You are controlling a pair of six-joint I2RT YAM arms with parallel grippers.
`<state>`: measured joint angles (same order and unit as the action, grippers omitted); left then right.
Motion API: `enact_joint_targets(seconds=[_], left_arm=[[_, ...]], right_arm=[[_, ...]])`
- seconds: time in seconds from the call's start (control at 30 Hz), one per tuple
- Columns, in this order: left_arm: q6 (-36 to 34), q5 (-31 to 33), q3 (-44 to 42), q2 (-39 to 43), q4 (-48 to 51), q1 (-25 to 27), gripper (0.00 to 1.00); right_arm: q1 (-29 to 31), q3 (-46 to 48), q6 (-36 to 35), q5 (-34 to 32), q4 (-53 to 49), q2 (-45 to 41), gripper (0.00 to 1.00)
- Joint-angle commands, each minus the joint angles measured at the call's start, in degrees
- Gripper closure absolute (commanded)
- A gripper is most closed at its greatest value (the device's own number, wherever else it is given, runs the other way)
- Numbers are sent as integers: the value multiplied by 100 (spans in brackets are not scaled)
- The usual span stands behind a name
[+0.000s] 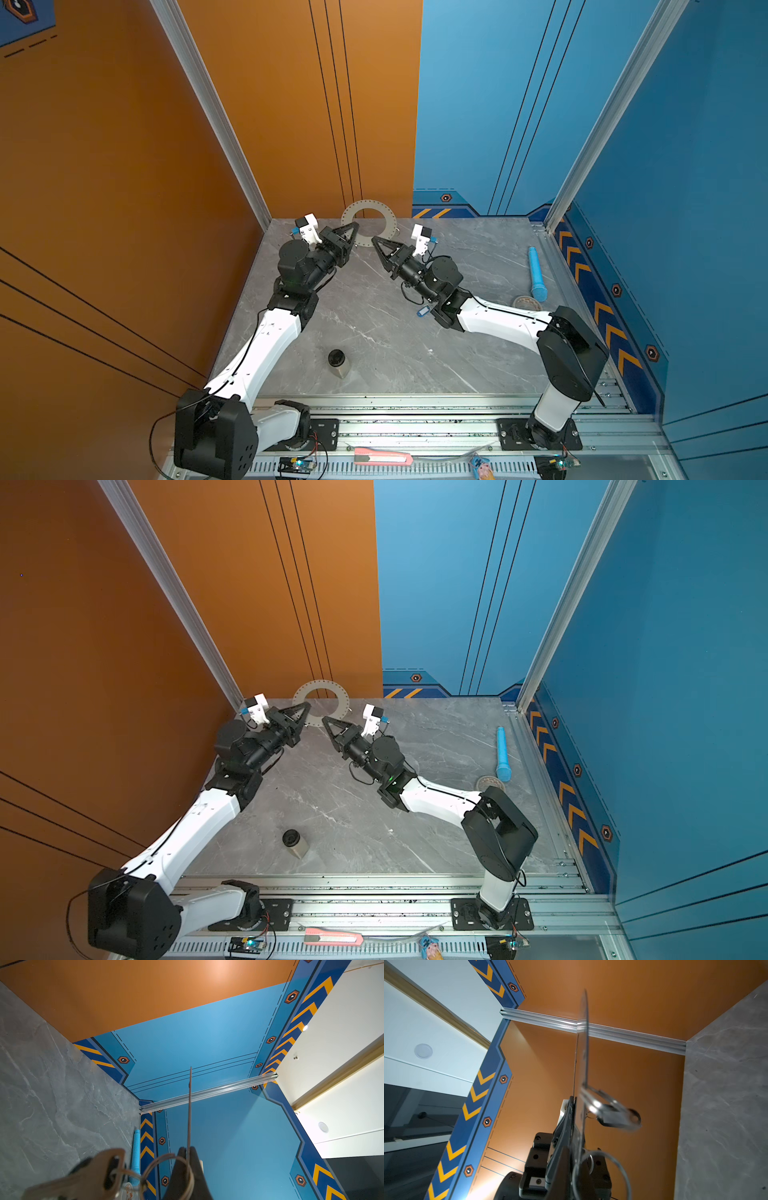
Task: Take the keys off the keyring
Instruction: 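Lift the disc ring and keys up off the table with both grippers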
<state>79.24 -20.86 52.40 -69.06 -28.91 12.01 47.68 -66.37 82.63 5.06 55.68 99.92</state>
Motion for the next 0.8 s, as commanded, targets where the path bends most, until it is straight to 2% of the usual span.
enact_joint_targets(seconds=[0.0, 0.2, 0.37, 0.5, 0.63, 0.7, 0.77], left_arm=[[-200, -144, -107, 8, -45, -49, 92], [-356, -313, -116, 92, -8, -236, 60], [-1154, -813, -15, 338, 506, -494, 47], [-2574, -1463, 182, 539, 1442, -695, 42], [-4755, -1629, 619, 647, 3018, -710, 42], [-5636, -1608, 618, 704, 3204, -709, 42], [-6167, -1680, 462, 781, 2948, -691, 43]], right_arm=[[-73, -198, -253, -150, 260, 13, 100], [-188, -209, -406, -28, 152, -90, 100], [-376, -155, -1088, 286, -656, -528, 100], [-657, -76, -1886, 648, -1688, -988, 100], [-962, -165, -2434, 982, -2651, -1365, 100], [-1064, -218, -2621, 1117, -3057, -1523, 100], [-1131, -286, -2751, 1215, -3387, -1645, 100]])
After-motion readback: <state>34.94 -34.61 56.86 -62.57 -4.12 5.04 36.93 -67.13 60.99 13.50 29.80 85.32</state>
